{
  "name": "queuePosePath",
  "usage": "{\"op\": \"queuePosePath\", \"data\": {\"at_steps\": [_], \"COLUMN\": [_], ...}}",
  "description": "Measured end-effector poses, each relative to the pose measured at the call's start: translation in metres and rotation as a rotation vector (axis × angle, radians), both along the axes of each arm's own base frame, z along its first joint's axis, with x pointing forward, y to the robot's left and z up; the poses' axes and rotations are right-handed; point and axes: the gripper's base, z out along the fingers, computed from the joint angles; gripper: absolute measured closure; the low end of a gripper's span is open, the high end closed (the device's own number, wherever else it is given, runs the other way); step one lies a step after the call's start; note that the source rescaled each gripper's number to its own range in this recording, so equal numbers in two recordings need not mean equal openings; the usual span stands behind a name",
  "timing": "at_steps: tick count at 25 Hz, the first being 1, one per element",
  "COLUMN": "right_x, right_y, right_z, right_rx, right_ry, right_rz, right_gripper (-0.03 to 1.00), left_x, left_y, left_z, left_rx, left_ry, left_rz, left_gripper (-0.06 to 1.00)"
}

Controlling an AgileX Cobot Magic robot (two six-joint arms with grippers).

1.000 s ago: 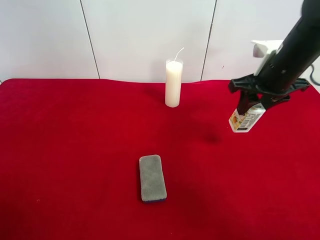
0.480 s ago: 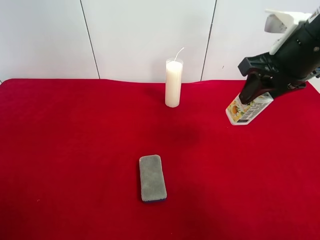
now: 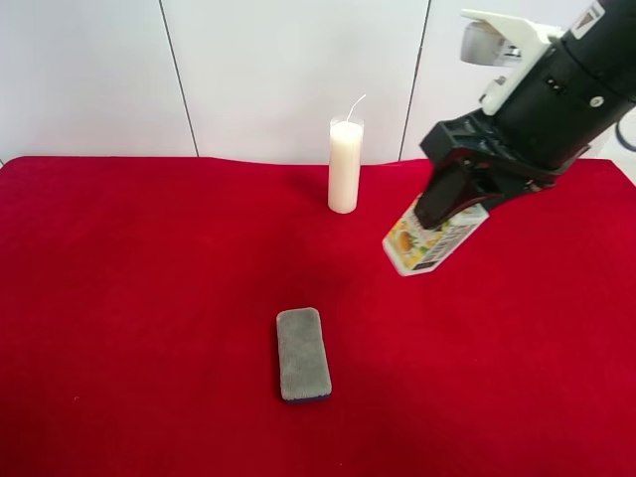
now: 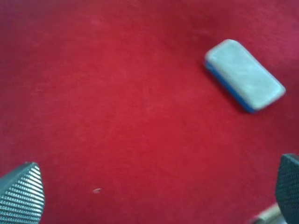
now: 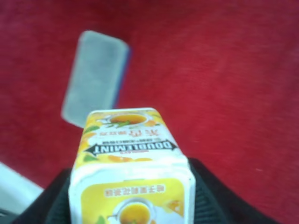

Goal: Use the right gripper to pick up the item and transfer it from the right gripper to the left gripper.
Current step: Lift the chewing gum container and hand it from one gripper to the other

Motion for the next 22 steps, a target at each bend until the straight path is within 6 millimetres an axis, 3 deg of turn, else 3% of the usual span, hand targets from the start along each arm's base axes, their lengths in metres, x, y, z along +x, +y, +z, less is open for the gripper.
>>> {"op": "queuePosePath", "data": {"at_steps": [6,19,22], "right_x": [-0.006,-0.007,-0.006], "right_y": [0.017,0.022,0.024], "right_z": [0.003,0.007,0.008], "right_rx": [0.072,0.15,0.178], "right_ry": [-0.008,0.009,0.01], "right_rz": [0.029,0.007,-0.004], "right_gripper": [0.95,0.95,0.95], "left_x": [0.015,0.07,0.081], "left_y": [-0.008,-0.043,-0.055], "left_z": [-0.001,-0.011,-0.005], "left_rx": [0.021,0.113,0.13], "left_ry": [0.043,0.103,0.091], "left_rz": [-0.109,-0.31,-0.358], "left_gripper": [-0.06,-0.06,-0.06]}}
